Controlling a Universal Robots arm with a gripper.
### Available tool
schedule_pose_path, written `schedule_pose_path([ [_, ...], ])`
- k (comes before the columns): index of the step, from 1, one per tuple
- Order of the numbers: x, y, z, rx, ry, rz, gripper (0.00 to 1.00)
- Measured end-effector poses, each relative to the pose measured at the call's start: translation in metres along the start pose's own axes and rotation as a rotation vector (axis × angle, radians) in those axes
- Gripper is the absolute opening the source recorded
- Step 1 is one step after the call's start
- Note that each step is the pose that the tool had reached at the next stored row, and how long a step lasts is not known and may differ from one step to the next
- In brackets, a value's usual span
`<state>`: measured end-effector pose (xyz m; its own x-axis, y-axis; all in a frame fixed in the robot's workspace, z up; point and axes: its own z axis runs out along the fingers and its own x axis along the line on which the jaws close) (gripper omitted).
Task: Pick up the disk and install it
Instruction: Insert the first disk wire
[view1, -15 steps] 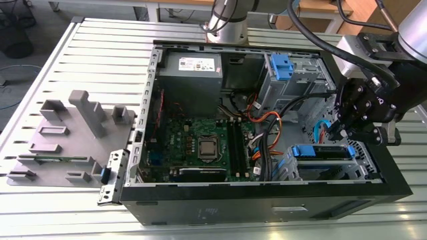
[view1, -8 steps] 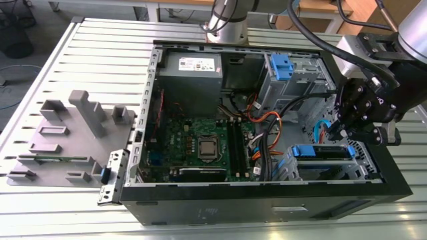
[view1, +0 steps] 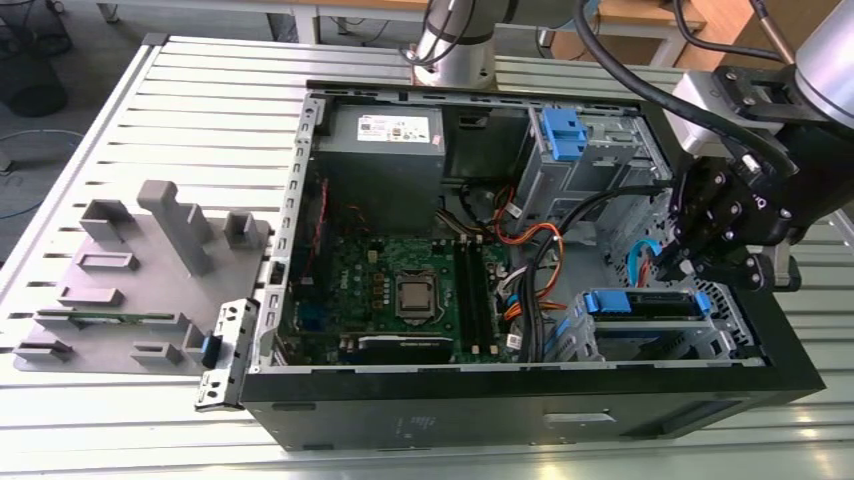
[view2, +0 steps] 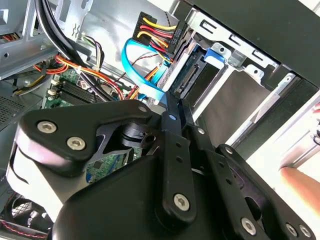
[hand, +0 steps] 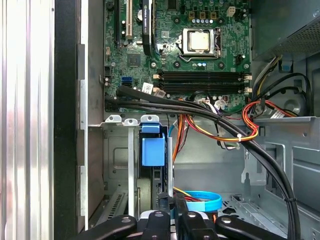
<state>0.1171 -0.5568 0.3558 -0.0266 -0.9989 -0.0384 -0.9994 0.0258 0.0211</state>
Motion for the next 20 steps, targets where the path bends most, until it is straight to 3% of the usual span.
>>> schedule_pose_path([
  [2,0.0005,0.0008,0.0008,0.0021,-0.0005,0.0,0.16],
  [10,0.0037,0.0037,0.0055,0.0217,-0.0037,-0.003,0.16],
  [20,0.0055,0.0054,0.0131,0.0263,-0.0058,-0.007,0.16],
])
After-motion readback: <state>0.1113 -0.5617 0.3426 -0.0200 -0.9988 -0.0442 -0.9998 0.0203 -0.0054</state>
